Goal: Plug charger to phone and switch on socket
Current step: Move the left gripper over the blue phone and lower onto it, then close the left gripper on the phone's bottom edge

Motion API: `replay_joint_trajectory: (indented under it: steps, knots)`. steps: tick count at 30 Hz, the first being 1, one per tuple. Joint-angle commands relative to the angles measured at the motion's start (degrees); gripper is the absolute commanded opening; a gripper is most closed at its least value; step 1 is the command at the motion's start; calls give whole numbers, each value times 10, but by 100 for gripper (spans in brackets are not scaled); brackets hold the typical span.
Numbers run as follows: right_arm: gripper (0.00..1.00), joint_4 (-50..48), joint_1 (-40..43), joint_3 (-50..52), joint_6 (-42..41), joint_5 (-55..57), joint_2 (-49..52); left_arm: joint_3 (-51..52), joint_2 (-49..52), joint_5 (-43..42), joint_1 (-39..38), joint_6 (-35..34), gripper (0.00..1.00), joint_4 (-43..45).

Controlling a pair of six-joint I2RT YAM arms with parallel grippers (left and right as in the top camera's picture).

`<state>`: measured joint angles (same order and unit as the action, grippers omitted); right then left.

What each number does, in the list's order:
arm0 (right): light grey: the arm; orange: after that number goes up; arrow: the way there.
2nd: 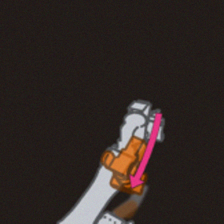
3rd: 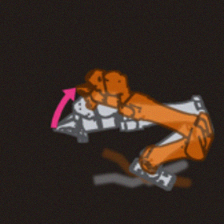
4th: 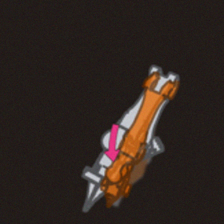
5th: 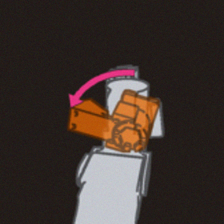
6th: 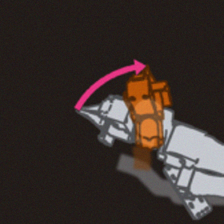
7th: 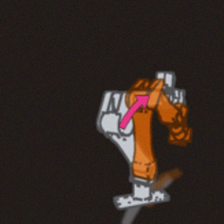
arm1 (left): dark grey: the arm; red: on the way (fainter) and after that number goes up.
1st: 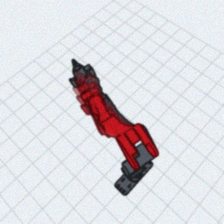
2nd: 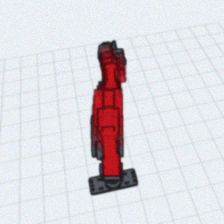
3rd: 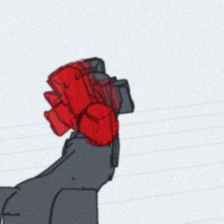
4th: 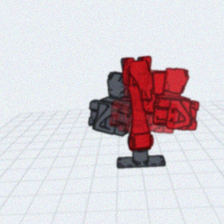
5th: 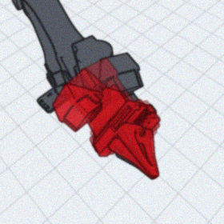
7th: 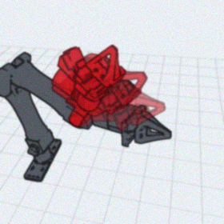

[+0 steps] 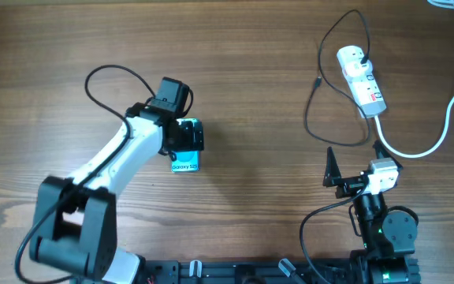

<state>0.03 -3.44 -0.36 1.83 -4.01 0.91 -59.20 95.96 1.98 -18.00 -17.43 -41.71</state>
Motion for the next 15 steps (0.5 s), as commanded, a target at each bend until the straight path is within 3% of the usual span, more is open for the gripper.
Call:
replay_joint_trajectory:
  steps: [1, 6, 15]
  knots:
    - [100, -2, 3, 1, 8, 6, -1, -10, 25, -13, -3, -10, 100, 2]
    - [100, -2, 3, 1, 8, 6, -1, -10, 49, -12, -9, 23, 100, 6]
    - [100, -2, 3, 1, 8, 6, -1, -10, 85, -13, -9, 19, 100, 34]
